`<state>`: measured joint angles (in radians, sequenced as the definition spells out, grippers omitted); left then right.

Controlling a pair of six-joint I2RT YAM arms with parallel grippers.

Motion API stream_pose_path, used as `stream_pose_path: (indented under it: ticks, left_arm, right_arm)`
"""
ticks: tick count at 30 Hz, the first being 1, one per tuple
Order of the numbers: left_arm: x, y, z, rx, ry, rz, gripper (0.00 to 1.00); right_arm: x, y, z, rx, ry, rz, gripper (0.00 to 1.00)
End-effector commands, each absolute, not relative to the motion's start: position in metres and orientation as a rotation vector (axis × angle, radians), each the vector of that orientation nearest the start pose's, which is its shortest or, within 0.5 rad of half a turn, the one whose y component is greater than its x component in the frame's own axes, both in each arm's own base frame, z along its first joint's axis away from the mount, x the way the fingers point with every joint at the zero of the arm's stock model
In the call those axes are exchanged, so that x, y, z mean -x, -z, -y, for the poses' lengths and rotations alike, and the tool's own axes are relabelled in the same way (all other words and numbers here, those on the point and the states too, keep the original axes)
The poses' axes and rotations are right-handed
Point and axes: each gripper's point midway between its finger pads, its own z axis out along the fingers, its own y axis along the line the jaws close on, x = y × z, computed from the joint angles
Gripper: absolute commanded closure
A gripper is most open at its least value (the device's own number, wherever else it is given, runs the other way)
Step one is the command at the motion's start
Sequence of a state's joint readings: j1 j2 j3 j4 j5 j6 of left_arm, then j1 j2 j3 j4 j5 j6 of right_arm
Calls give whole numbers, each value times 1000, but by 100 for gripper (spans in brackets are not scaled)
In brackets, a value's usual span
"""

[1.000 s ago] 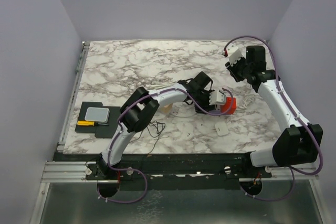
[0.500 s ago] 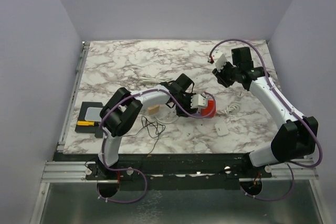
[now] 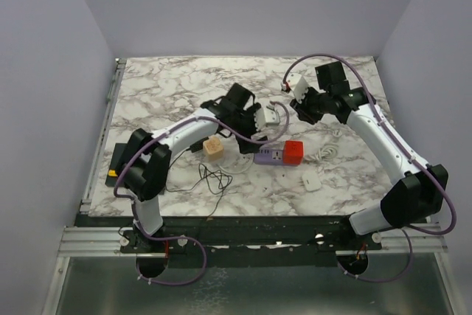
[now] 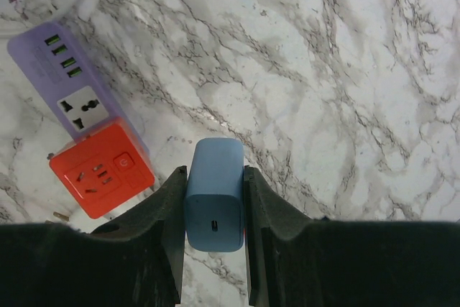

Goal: Insert the plug
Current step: Move the socket to the center of the board, then insert the plug into the socket.

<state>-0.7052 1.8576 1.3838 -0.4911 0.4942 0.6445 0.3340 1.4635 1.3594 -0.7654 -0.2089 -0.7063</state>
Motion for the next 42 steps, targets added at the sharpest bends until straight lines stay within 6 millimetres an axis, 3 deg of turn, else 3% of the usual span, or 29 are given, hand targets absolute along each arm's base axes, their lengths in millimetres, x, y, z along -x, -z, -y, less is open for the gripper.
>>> stream_pose_path:
  ticks: [1, 5, 9, 15, 18, 21, 24, 33, 42]
  left_arm:
    - [-313, -156, 292, -1507, 708, -1857, 1]
    - [-330, -195, 256, -1297, 593, -1920, 1]
    - [-357, -218, 214, -1060, 403, -2015, 1]
    - [-394, -225, 146, -748, 321, -2137, 1]
    - [-406, -219, 126, -640, 374, -2186, 1]
    - [-414, -199, 123, -552, 420, -2264, 1]
    - [-420, -183, 113, -538, 352, -2326, 1]
    - [-418, -191, 97, -609, 220, -2271, 1]
    - [-403, -169, 94, -660, 222, -2304, 1]
  right_arm:
    - [-340, -204, -154, 1381, -162, -2028, 99]
    - [-327, -200, -179, 1493, -238, -2011, 99]
    - [-310, -191, -202, 1617, -282, -2004, 99]
    - [-283, -173, -233, 1777, -314, -1978, 100]
    - [-273, -165, -240, 1835, -331, -1985, 99]
    - [-263, -156, -239, 1894, -335, -2014, 99]
    - [-259, -148, -236, 1927, -308, -2037, 99]
    - [-257, -122, -238, 1983, -260, -2093, 99]
    - [-263, -102, -230, 2040, -176, -2120, 100]
